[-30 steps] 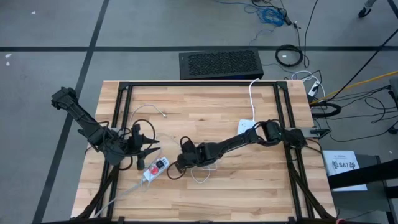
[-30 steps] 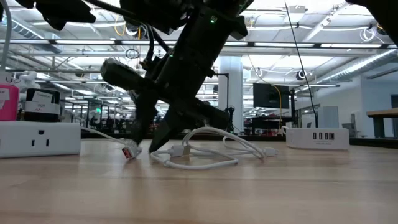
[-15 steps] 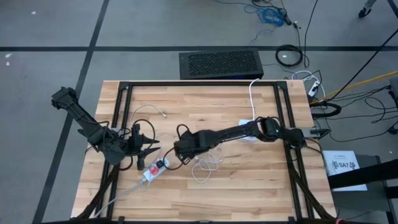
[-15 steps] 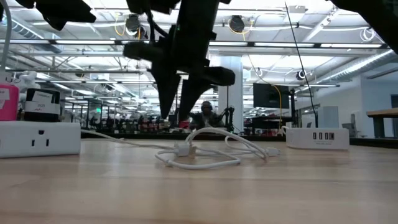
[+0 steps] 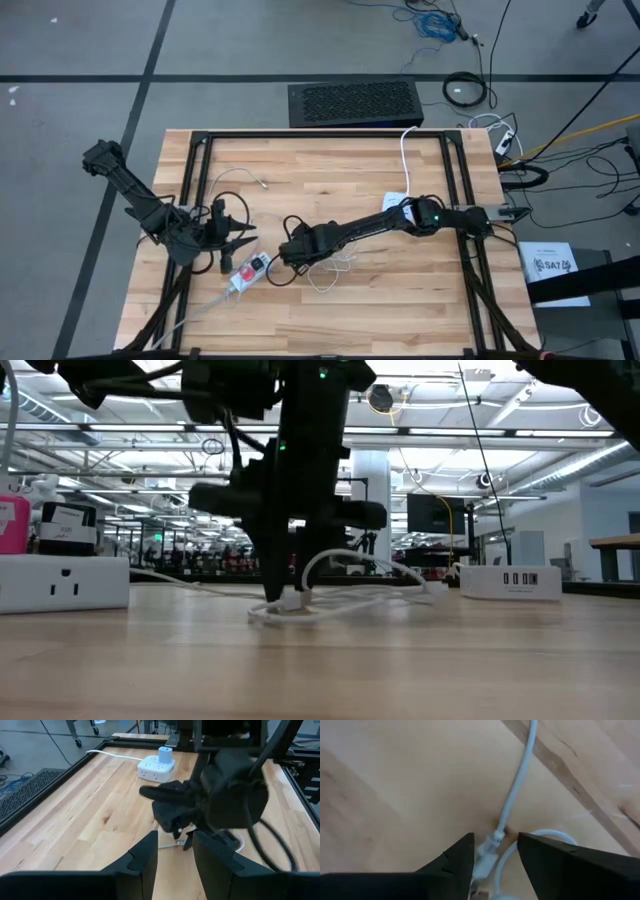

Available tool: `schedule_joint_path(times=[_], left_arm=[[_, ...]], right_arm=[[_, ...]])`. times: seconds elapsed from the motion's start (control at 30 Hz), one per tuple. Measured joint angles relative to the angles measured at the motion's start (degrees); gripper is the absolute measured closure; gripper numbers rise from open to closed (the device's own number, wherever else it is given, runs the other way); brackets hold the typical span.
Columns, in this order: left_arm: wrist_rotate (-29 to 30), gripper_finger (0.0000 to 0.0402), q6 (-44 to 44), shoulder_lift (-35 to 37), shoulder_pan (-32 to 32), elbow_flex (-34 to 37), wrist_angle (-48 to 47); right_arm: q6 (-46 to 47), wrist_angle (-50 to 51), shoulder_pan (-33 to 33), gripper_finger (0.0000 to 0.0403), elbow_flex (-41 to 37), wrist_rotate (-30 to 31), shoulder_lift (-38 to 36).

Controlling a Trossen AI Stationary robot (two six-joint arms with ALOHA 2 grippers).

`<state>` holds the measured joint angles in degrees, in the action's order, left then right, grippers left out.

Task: Insert USB
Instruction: Insert the top right white cable charger into the black adapter charger

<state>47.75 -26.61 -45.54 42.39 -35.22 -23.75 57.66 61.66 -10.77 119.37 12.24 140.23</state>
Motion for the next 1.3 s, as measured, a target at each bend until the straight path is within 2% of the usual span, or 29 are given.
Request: schedule_joint_path(times=[0.17, 0.4, 0.6, 0.7, 0.9, 1.03, 1.3], left_arm=[[0.06, 0.0272, -0.04, 0.00, 0.00, 0.00, -0.54], [0.44, 0.0272, -0.07, -0.02, 0.00, 0.00, -0.92], [0.88, 0.0272, -1.32, -0.02, 0.02, 0.00, -0.78], [3.14, 0.0279, -1.62, 0.00, 1.12, 0.00, -0.70], [8.23, 0.0339, -1.62, 0.00, 6.13, 0.00, 2.47], [11.99, 0.0389, -1.64, 0.00, 10.24, 0.00, 3.61], [20.71, 0.0395, -1.63, 0.00, 17.31, 0.00, 6.70]], right_arm=[[-0.53, -0.12, 0.26, 0.0285, 0.09, 0.73, 0.32], [-4.95, -0.71, 0.37, 0.0392, 0.13, 1.75, 0.19], [-10.55, -0.87, 0.35, 0.0397, 3.98, 1.10, 0.24], [-14.12, -1.14, 0.25, 0.0400, 7.39, 2.19, 0.21], [-21.11, -2.10, -1.13, 0.0402, 13.99, 7.09, 0.02], [-25.48, -5.73, -2.40, 0.0402, 15.24, 10.48, -0.03], [-32.10, -16.80, -3.88, 0.0403, 15.24, 14.73, -0.03]])
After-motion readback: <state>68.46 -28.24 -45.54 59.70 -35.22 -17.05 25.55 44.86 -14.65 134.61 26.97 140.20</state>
